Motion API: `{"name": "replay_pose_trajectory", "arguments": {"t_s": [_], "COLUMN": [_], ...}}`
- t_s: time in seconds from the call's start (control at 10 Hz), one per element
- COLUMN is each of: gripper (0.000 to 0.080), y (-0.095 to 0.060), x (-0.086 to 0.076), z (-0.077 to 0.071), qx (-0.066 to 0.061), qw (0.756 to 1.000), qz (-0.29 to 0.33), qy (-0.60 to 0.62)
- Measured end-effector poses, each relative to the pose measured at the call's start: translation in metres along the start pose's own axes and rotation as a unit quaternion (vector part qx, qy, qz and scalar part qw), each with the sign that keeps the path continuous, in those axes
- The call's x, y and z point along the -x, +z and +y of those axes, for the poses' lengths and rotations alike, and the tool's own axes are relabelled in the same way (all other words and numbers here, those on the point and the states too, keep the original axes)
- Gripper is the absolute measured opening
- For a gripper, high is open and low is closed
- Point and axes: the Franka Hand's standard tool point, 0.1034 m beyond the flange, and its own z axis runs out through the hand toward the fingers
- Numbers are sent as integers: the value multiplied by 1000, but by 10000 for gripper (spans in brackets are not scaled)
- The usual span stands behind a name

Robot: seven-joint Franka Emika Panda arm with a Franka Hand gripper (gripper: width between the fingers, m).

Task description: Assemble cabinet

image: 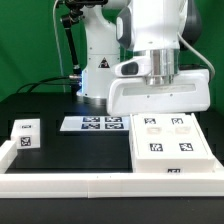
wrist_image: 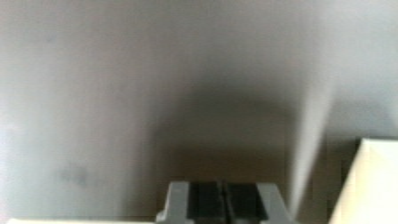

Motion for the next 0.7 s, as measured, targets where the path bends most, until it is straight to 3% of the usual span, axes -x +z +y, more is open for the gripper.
{"name": "replay_pose_trajectory", "arguments": {"t_s": [0.3,0.7], "gripper": [2,2], "y": [-30,-59], "x": [-12,-31], "z": [-1,-7], "qx": [0,0], "qw": [1000,1000], "qz": [-1,-12], "qy": [-7,-11]}}
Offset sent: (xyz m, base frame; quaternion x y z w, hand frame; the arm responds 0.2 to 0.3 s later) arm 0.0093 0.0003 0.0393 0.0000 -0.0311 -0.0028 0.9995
